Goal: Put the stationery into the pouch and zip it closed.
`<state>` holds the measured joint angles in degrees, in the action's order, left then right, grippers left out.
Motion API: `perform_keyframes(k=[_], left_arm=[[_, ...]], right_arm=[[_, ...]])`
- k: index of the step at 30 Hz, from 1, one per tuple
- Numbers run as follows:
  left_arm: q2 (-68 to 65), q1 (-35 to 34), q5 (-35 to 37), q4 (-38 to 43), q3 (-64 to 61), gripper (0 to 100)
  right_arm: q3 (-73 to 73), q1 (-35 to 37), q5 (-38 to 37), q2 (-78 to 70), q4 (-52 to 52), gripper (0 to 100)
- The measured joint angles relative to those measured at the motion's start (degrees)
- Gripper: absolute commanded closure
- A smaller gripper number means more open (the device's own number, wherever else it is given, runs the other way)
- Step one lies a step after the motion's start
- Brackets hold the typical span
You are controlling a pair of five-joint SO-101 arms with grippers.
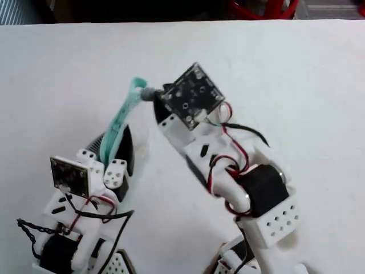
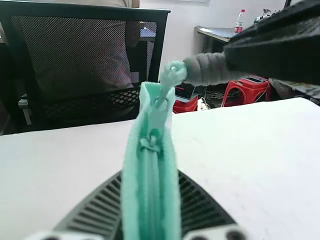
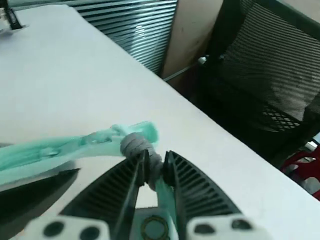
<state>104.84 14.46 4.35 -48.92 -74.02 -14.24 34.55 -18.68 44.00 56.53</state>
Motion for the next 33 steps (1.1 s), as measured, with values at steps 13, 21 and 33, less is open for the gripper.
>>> perform_keyframes(k=[13, 21, 33], left_arm=[[0.00, -0.18, -0.44, 2.02, -2.20, 98], [0.00, 0.00, -2.90, 3.87, -3.52, 98], [0.00, 0.18, -2.99, 2.20, -3.52, 98]], right_arm=[[0.09, -4.22, -0.79, -0.35, -0.62, 98.1], [0.09, 6.33, -6.24, 2.29, 6.95, 73.2], [16.26, 14.51, -24.00, -15.82, 20.84, 74.9]])
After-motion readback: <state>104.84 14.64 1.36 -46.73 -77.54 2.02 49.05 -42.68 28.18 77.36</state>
